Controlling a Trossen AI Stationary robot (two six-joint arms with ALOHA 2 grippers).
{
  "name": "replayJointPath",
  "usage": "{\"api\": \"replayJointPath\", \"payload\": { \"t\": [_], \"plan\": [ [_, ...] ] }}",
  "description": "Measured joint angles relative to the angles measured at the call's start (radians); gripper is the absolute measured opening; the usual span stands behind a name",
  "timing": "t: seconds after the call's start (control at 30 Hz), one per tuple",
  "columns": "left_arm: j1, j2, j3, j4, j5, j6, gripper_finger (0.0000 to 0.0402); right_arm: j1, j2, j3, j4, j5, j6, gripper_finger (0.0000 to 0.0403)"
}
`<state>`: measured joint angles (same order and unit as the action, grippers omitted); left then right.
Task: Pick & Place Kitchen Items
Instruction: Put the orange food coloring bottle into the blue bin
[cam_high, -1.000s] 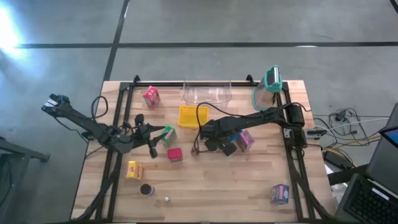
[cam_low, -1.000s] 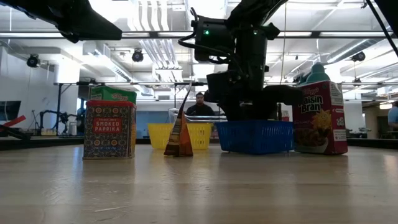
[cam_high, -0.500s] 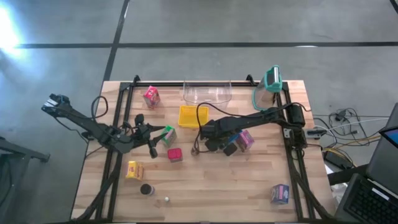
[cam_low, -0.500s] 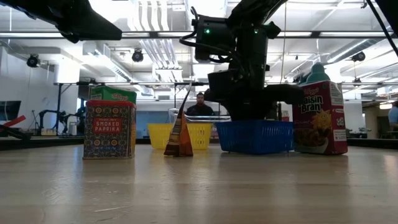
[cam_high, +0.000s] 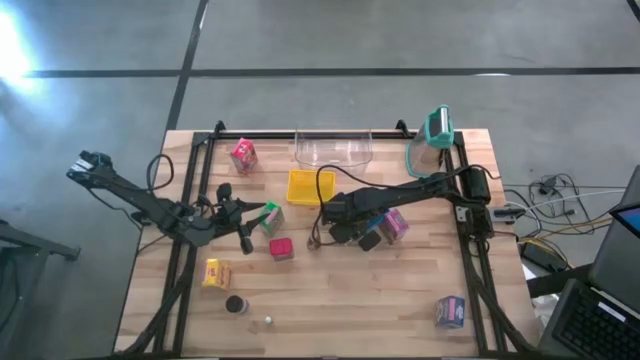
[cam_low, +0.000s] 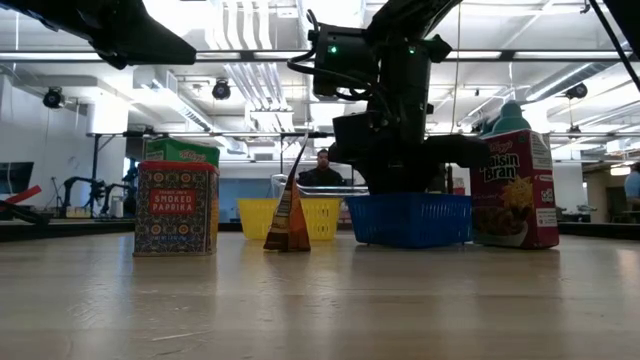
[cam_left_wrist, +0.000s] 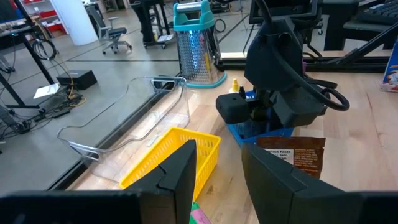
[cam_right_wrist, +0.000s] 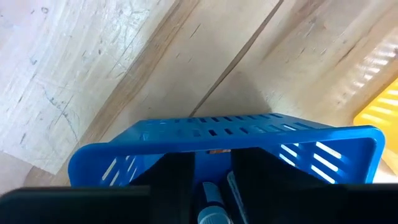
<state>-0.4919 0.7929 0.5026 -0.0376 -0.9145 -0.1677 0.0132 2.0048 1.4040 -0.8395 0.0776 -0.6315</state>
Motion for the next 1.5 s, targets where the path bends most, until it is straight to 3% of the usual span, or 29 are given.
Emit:
{"api": "replayJointPath", "payload": {
  "t": [0.3,0.63,0.9,1.1,1.5],
  "plan": [
    [0.0,0.0,0.0,0.0,0.0,0.0,0.0136,0.002,0.0,0.006,0.008,0.001,0.002,0.0173],
    [0.0,0.0,0.0,0.0,0.0,0.0,0.0136,0.002,0.0,0.006,0.008,0.049,0.008,0.0203],
    [0.001,0.0,0.0,0.0,0.0,0.0,0.0136,0.002,-0.001,0.01,0.038,0.074,-0.01,0.0189],
    [0.001,0.0,0.0,0.0,0.0,0.0,0.0136,0.001,0.007,0.008,0.072,0.005,-0.023,0.017],
    [0.001,0.0,0.0,-0.001,0.0,0.0,0.0136,-0.001,0.022,-0.013,0.075,0.0,-0.026,0.0142]
  ]
}}
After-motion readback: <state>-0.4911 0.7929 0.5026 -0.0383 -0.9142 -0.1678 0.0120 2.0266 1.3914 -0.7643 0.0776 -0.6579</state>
